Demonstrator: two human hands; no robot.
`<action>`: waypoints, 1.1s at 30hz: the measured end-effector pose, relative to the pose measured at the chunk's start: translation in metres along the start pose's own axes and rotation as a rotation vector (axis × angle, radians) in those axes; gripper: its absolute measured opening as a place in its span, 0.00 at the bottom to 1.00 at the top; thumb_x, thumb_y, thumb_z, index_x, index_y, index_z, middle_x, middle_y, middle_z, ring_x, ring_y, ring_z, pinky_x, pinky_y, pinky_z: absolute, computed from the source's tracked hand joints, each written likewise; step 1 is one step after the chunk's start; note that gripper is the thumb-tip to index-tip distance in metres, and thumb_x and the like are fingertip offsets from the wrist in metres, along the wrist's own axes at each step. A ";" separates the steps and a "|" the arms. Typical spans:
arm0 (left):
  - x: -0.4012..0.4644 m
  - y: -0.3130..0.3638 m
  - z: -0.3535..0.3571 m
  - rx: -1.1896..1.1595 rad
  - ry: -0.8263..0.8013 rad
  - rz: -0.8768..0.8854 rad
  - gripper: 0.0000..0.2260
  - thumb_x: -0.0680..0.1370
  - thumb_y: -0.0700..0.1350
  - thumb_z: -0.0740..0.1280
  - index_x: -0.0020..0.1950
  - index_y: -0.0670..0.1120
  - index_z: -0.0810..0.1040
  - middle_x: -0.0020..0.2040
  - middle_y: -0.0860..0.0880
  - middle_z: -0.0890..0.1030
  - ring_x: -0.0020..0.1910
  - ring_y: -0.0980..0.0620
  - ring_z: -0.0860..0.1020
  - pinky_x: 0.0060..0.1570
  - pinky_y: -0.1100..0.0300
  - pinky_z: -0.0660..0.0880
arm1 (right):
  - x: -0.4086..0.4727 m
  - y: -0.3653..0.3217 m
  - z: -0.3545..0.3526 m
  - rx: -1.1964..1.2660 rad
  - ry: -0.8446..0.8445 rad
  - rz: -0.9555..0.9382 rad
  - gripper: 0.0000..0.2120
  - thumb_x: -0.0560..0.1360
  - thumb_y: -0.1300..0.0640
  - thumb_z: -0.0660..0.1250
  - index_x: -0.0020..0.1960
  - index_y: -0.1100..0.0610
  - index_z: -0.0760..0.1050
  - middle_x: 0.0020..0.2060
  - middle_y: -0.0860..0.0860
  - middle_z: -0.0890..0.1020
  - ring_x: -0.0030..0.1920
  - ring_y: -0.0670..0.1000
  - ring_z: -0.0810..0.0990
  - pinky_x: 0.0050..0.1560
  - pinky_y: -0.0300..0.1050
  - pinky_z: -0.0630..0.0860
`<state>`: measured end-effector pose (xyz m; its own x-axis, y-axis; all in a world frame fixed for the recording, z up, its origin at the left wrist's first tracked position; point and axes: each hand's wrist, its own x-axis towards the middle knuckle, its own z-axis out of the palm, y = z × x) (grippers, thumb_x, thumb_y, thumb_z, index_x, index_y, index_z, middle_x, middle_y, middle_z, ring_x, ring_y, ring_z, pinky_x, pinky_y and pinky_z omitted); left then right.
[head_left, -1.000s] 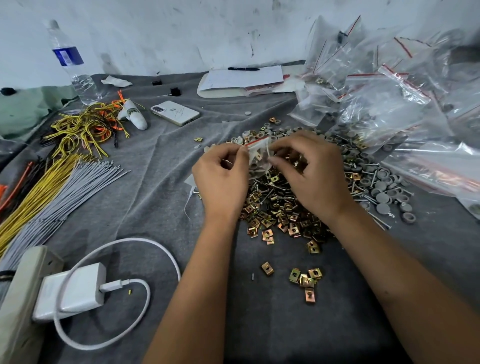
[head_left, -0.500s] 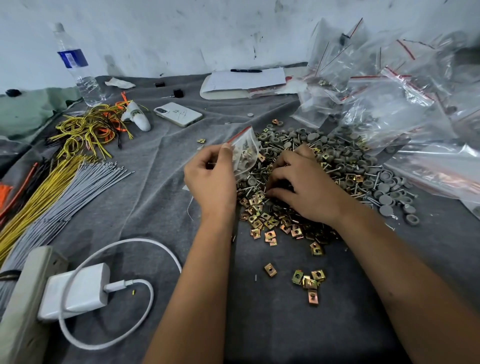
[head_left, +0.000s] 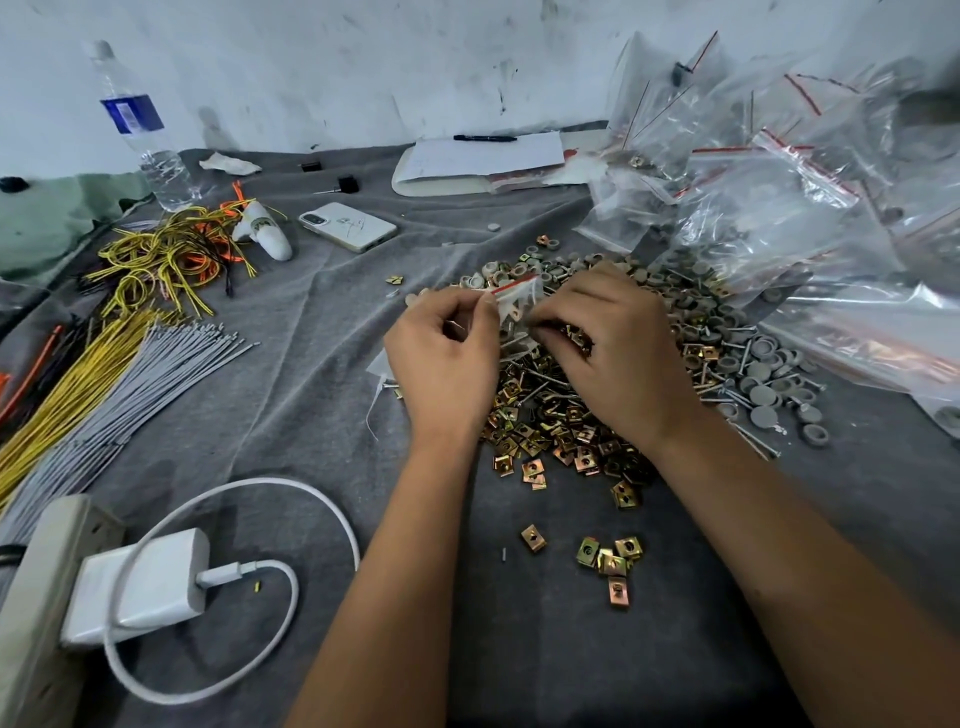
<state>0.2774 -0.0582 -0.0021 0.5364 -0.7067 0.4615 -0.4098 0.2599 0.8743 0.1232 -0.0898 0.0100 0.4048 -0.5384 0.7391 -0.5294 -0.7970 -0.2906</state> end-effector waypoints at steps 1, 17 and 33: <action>0.000 0.000 0.000 0.000 0.000 -0.003 0.05 0.76 0.44 0.71 0.42 0.49 0.87 0.37 0.53 0.84 0.37 0.52 0.81 0.39 0.54 0.77 | 0.000 -0.001 0.000 0.011 0.017 0.006 0.06 0.76 0.62 0.75 0.52 0.62 0.85 0.47 0.55 0.85 0.51 0.54 0.81 0.54 0.47 0.76; 0.007 -0.002 -0.005 -0.178 0.175 -0.210 0.07 0.78 0.40 0.71 0.41 0.45 0.86 0.36 0.52 0.83 0.37 0.56 0.77 0.42 0.60 0.75 | -0.004 0.016 0.000 -0.161 -0.493 0.170 0.16 0.75 0.40 0.71 0.51 0.52 0.83 0.49 0.47 0.73 0.56 0.48 0.66 0.57 0.47 0.69; -0.001 -0.002 0.002 0.027 -0.031 0.015 0.06 0.76 0.44 0.71 0.41 0.49 0.86 0.36 0.52 0.84 0.36 0.53 0.80 0.39 0.54 0.77 | -0.003 -0.001 0.003 0.145 -0.028 0.053 0.11 0.72 0.63 0.77 0.54 0.59 0.84 0.49 0.47 0.83 0.45 0.32 0.76 0.51 0.26 0.70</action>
<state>0.2766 -0.0593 -0.0045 0.5071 -0.7227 0.4697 -0.4376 0.2536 0.8626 0.1247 -0.0884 0.0063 0.4008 -0.5870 0.7034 -0.4384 -0.7971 -0.4153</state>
